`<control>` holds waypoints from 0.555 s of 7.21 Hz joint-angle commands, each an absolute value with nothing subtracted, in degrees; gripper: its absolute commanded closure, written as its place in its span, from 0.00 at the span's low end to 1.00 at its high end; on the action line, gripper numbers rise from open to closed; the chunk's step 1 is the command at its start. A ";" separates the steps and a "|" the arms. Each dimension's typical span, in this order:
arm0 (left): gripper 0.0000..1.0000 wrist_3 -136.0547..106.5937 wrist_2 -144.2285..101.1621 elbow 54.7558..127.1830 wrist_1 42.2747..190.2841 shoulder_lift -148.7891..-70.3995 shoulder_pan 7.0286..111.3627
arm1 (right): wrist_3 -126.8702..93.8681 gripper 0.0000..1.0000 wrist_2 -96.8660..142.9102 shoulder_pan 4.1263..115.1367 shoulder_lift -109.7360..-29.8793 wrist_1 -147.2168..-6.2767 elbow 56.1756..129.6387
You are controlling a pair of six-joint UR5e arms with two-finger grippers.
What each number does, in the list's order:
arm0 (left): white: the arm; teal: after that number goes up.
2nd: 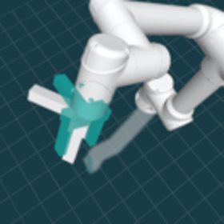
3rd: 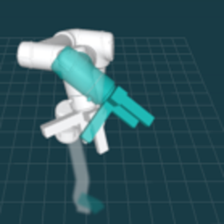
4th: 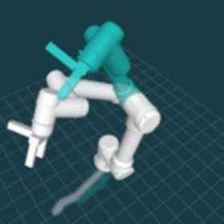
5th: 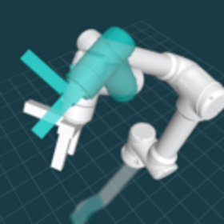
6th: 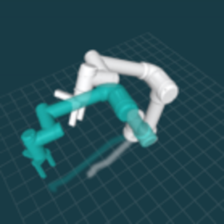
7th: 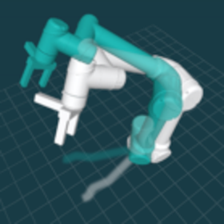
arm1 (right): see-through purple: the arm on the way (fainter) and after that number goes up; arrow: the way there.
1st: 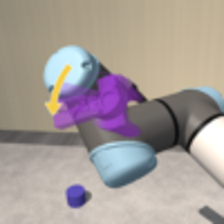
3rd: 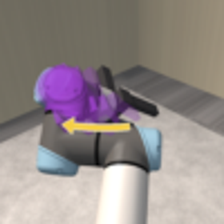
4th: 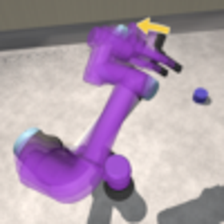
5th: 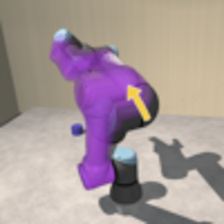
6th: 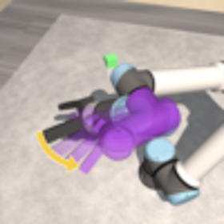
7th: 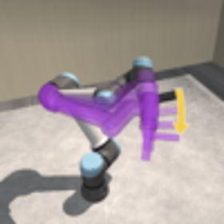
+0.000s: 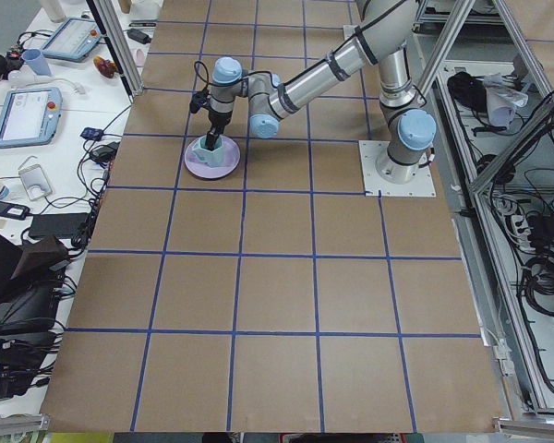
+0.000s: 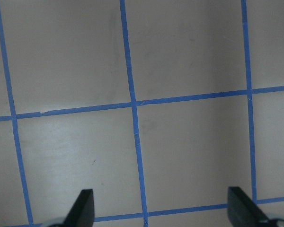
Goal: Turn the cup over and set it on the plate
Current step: 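Turn the mug upright over the plate with the left gripper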
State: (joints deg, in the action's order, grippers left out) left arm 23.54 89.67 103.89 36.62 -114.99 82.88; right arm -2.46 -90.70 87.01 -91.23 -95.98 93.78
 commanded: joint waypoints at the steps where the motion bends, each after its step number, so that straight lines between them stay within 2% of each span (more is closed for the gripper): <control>1: 0.00 22.68 89.65 103.62 37.78 -113.30 83.23 | -2.46 0.00 -90.70 87.01 -91.23 -95.98 93.78; 4: 0.00 18.48 90.09 102.83 44.02 -108.47 83.58 | -2.46 0.00 -90.70 87.01 -91.23 -95.98 93.78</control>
